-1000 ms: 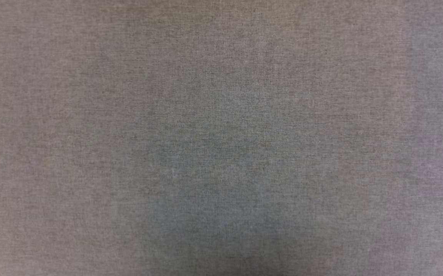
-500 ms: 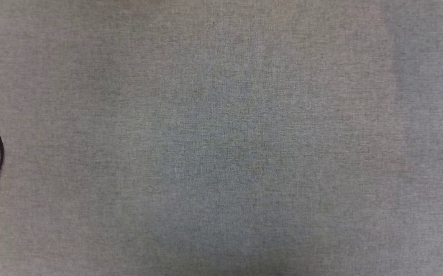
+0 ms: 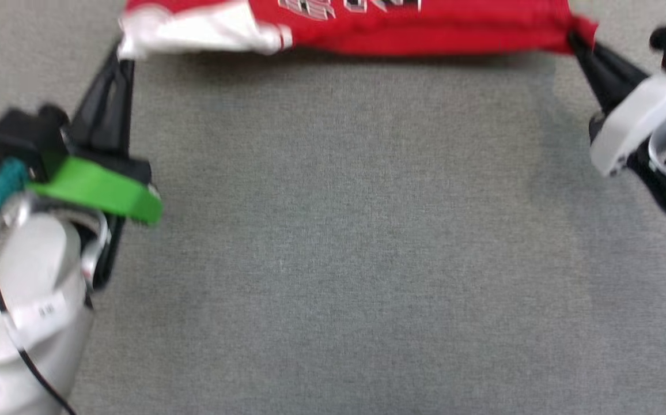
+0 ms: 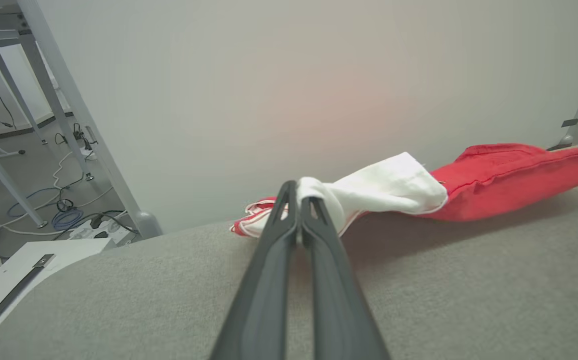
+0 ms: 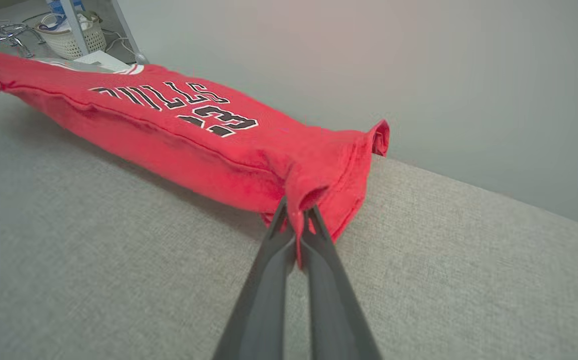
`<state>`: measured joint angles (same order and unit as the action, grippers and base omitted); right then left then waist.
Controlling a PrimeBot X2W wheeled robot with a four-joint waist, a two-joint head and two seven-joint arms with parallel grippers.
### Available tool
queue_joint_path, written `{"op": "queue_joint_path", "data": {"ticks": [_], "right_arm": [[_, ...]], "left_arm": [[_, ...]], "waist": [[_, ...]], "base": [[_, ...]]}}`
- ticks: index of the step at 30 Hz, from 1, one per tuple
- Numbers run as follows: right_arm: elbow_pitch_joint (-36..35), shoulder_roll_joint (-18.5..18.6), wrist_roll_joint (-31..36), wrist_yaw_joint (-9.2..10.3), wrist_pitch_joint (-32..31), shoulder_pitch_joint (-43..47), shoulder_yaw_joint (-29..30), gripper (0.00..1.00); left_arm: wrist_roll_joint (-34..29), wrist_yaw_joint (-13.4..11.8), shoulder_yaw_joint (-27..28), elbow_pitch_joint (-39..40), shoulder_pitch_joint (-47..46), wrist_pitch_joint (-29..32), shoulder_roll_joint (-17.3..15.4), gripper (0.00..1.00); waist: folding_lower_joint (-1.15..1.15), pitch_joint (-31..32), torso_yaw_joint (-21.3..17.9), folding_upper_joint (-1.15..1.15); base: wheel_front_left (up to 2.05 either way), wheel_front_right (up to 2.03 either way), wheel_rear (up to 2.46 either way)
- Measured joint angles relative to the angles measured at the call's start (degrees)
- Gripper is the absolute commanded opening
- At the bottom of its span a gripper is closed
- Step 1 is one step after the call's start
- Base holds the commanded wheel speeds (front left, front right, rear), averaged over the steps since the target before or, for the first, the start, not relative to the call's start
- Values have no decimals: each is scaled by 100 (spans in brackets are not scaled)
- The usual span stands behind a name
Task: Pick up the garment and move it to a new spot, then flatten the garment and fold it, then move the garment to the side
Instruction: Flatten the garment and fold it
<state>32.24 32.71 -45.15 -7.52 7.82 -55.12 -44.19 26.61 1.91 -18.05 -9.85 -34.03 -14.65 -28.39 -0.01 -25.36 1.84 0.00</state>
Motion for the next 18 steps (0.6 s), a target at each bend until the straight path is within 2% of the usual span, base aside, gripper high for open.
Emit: {"op": "queue_joint_path", "data": {"ticks": [9,18], "right_arm": [[-543,452,-301,0,-108,1446,-272,0],[-872,740,-556,0,-179,2791,-278,0]], "left_arm": [[212,-478,-67,584,2093,57,51,0],[453,-730,-352,731,3540,168,196,0]], "waist": [[0,891,17,0],[0,1669,57,0]], "base": [[0,0,0],[0,0,0]]}}
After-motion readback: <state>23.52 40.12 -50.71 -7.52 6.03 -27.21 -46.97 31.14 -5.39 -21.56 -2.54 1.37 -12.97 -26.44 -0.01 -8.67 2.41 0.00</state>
